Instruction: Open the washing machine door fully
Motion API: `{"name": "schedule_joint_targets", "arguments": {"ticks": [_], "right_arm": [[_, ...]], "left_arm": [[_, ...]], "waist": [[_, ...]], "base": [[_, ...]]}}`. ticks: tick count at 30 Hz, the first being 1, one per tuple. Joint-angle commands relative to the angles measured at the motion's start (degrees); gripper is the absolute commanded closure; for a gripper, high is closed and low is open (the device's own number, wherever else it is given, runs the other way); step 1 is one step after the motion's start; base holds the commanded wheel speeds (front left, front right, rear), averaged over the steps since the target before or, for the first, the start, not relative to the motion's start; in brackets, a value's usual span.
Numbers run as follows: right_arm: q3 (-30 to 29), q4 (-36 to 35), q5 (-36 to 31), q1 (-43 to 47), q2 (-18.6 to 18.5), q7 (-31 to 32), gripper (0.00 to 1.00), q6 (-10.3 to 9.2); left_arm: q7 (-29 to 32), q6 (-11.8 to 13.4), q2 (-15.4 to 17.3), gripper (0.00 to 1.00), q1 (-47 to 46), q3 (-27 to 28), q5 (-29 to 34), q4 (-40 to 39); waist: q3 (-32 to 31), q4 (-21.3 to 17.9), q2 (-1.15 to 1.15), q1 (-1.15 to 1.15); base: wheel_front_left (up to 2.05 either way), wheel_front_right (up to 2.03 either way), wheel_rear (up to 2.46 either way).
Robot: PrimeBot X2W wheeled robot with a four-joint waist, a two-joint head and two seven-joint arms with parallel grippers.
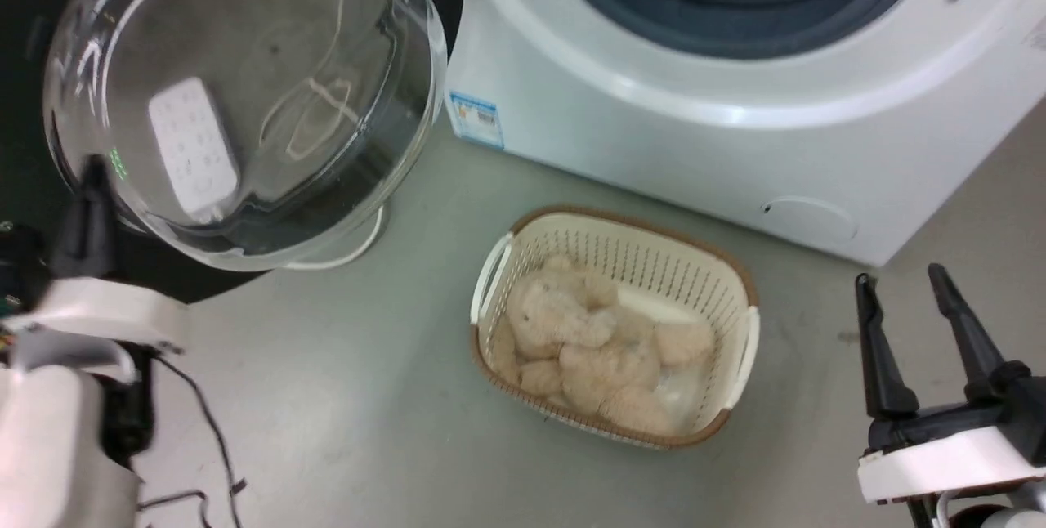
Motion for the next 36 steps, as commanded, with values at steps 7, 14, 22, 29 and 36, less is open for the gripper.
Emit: {"name": "schedule_joint_targets", "arguments": {"ticks": [7,14,22,29,36], "right_arm": [[-2.67,1.21,-1.94,-0.39,2.17,-2.82,0.0,0.03],[-2.45,1.92,-1.75,1.49,2.66,-3.86,0.0,0.03],[-0.72,3.08,-0.48,4.26,2.69,-4.36,0.0,0.03],[-0.13,4.22,-0.25,6.11,2.69,-4.36,0.0,0.03],[0.38,5.48,-0.23,7.3,2.69,-4.42,0.0,0.03]], "left_arm": [[-0.62,1.59,-4.17,1.0,8.72,-3.52,2.11,-9.97],[-0.69,3.61,-8.16,1.0,17.63,-6.7,2.71,-18.37],[-0.22,5.15,-11.23,0.0,24.47,-10.77,3.64,-19.88],[-0.55,6.13,-12.34,0.0,28.86,-12.58,4.88,-19.96],[-0.67,7.03,-12.65,0.0,30.44,-14.29,6.66,-20.3]], "waist": [[-8.07,-5.89,0.0,0.0],[-11.04,-12.33,0.0,0.0],[-13.33,-17.02,0.0,0.0],[-14.94,-18.48,0.0,0.0],[-15.35,-18.65,0.0,0.0]], "base": [[0.0,0.0,0.0],[0.0,0.0,0.0],[0.0,0.0,0.0],[0.0,0.0,0.0],[0.0,0.0,0.0]]}}
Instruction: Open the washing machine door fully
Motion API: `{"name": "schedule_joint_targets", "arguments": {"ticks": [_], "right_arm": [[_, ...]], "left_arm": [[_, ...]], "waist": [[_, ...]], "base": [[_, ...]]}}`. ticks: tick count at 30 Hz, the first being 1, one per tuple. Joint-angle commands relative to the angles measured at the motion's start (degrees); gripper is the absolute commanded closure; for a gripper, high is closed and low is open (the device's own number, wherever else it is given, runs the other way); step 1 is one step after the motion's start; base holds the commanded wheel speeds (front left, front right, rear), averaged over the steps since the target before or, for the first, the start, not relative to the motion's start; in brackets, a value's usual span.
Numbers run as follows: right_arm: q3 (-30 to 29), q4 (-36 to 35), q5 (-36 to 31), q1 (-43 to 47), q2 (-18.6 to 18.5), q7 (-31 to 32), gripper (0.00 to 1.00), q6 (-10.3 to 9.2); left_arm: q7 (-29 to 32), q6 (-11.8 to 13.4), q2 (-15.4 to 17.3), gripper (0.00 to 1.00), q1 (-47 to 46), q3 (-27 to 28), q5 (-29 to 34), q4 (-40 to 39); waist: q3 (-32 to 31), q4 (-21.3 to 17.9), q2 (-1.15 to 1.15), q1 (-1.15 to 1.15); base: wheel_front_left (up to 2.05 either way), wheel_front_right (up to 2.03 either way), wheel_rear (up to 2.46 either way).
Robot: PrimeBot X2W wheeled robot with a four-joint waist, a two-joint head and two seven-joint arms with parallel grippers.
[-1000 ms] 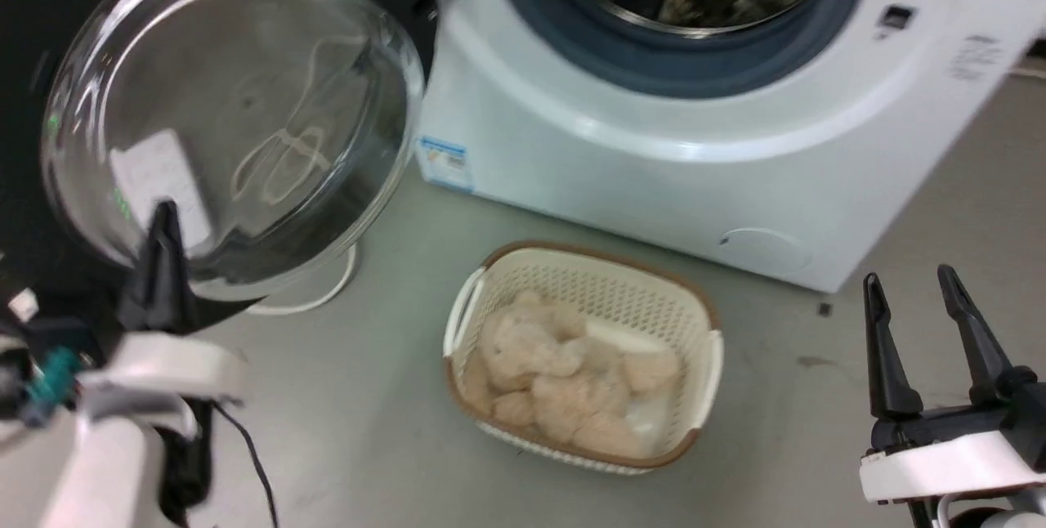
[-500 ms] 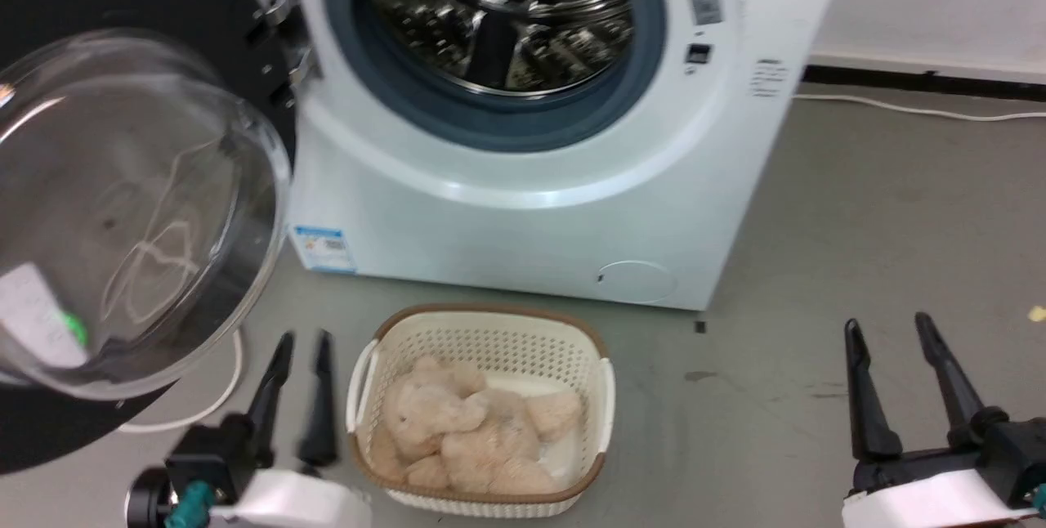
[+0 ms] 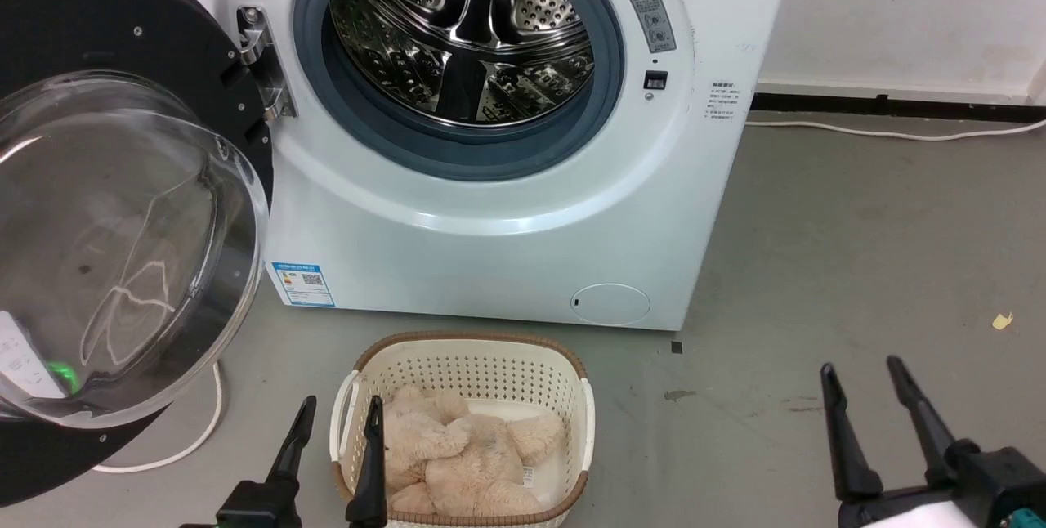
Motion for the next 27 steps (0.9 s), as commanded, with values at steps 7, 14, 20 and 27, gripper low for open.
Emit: {"name": "schedule_joint_targets", "arguments": {"ticks": [7,14,20,27], "right_arm": [[-0.1,0.91,0.04,0.55,0.22,-0.29,0.0,0.02],[-0.17,0.87,0.01,0.47,0.22,-0.03,0.0,0.02],[-0.09,0.77,-0.06,0.0,0.0,0.34,1.0,-0.01],[0.07,0.79,-0.34,-0.3,0.01,1.05,1.0,-0.01]], "left_arm": [[-0.51,0.67,0.09,0.0,-0.22,-0.76,1.41,1.22],[-0.6,0.79,-0.04,0.0,-0.48,-0.77,1.52,1.55],[-0.19,0.38,-0.35,1.0,-0.04,-0.63,1.06,1.47],[0.62,-0.24,-0.84,1.0,-0.35,0.25,1.97,1.37]], "waist": [[-0.06,0.39,0.0,0.0],[0.1,0.77,0.0,0.0],[0.14,0.8,0.0,0.0],[0.17,0.77,0.0,0.0]], "base": [[0.0,0.0,0.0],[0.0,0.0,0.0],[0.0,0.0,0.0],[0.0,0.0,0.0]]}}
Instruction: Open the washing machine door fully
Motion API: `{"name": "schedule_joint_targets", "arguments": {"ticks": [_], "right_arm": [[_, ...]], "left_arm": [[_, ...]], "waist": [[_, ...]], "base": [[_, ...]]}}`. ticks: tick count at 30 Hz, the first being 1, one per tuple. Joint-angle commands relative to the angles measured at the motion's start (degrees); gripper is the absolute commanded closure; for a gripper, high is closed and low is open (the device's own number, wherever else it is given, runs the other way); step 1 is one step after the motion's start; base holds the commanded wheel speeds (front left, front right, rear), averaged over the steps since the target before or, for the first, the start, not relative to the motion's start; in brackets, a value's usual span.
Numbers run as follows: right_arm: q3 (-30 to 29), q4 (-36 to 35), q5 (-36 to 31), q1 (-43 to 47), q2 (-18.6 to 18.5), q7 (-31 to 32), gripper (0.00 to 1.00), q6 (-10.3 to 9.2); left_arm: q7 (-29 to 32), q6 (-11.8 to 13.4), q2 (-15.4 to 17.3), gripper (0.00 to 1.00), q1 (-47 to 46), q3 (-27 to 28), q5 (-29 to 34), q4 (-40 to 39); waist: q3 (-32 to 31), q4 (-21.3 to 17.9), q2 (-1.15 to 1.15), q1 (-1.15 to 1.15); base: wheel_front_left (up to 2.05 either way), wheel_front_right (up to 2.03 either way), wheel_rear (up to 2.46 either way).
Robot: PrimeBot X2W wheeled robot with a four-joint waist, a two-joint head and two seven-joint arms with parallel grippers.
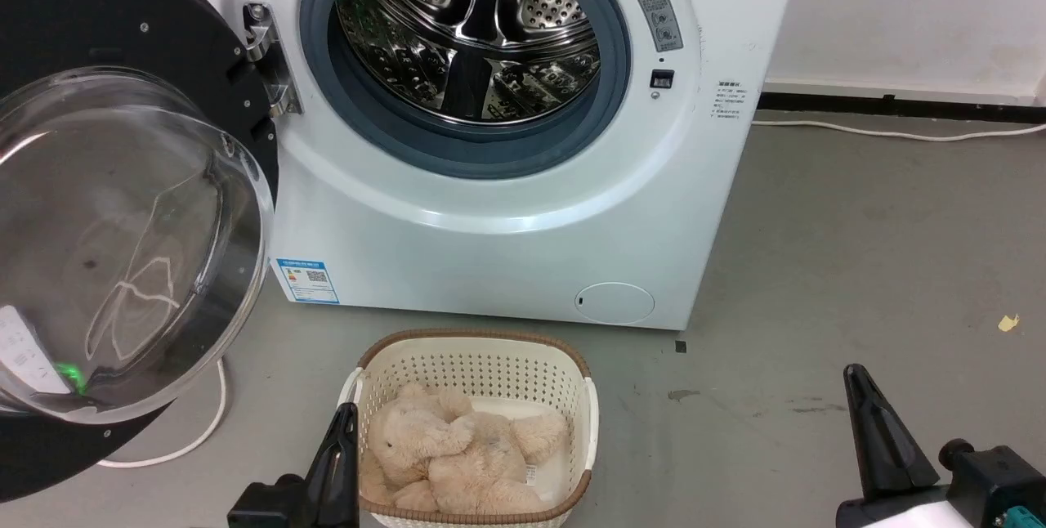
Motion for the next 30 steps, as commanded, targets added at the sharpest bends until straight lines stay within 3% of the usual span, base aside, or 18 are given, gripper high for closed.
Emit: {"name": "schedule_joint_targets", "arguments": {"ticks": [1,30], "right_arm": [[0.1,0.03,-0.3,-0.37,0.02,0.29,1.0,0.0],[0.75,0.11,-1.44,-1.59,0.07,3.15,1.0,0.01]], "left_arm": [[0.34,-0.55,-0.32,1.0,-0.4,0.55,0.63,-0.11],[3.6,-3.04,-2.31,1.0,-1.63,4.08,4.28,-0.5]], "waist": [[0.0,-0.01,0.0,0.0],[0.12,-0.16,0.0,0.0]], "base": [[0.0,0.0,0.0],[0.0,0.0,0.0]]}}
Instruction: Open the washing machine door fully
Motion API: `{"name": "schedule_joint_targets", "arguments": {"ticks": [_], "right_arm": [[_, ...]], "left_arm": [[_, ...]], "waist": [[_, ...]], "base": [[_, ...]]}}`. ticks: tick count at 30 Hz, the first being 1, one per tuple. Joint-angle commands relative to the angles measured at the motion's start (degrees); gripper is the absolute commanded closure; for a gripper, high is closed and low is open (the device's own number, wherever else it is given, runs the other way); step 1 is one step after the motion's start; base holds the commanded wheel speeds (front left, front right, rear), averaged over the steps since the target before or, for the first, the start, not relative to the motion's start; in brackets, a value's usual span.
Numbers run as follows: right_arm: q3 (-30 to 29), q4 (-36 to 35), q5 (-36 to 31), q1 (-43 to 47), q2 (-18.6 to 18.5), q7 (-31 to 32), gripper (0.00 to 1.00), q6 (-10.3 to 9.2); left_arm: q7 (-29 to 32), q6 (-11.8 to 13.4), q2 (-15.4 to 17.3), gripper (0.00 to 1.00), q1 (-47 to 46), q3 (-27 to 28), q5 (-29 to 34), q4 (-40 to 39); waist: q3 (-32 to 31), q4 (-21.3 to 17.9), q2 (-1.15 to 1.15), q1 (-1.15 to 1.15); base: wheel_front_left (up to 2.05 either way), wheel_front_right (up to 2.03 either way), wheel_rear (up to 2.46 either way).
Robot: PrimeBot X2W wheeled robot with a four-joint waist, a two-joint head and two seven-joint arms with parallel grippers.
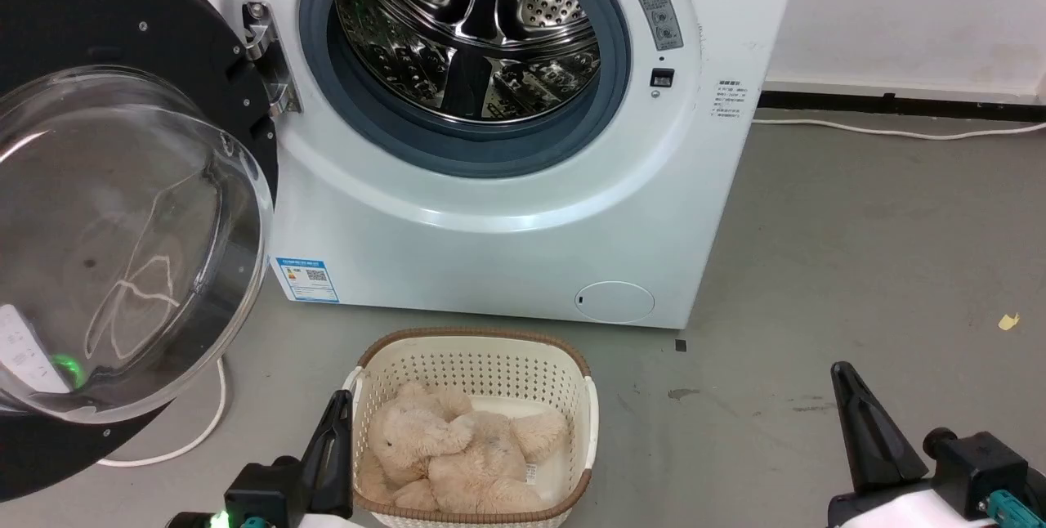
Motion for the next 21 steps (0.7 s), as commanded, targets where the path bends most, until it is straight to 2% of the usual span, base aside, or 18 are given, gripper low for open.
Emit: {"name": "schedule_joint_targets", "arguments": {"ticks": [1,21], "right_arm": [[0.12,0.1,-0.44,-0.85,0.07,0.27,1.0,0.01],[0.58,0.16,-1.25,-1.72,0.1,2.31,1.0,0.02]], "left_arm": [[0.38,-0.28,-0.39,1.0,-0.84,0.59,0.75,-0.21],[2.71,-2.07,-1.82,1.0,-1.72,3.11,3.35,-0.49]], "waist": [[0.01,-0.01,0.0,0.0],[0.09,-0.11,0.0,0.0]], "base": [[0.0,0.0,0.0],[0.0,0.0,0.0]]}}
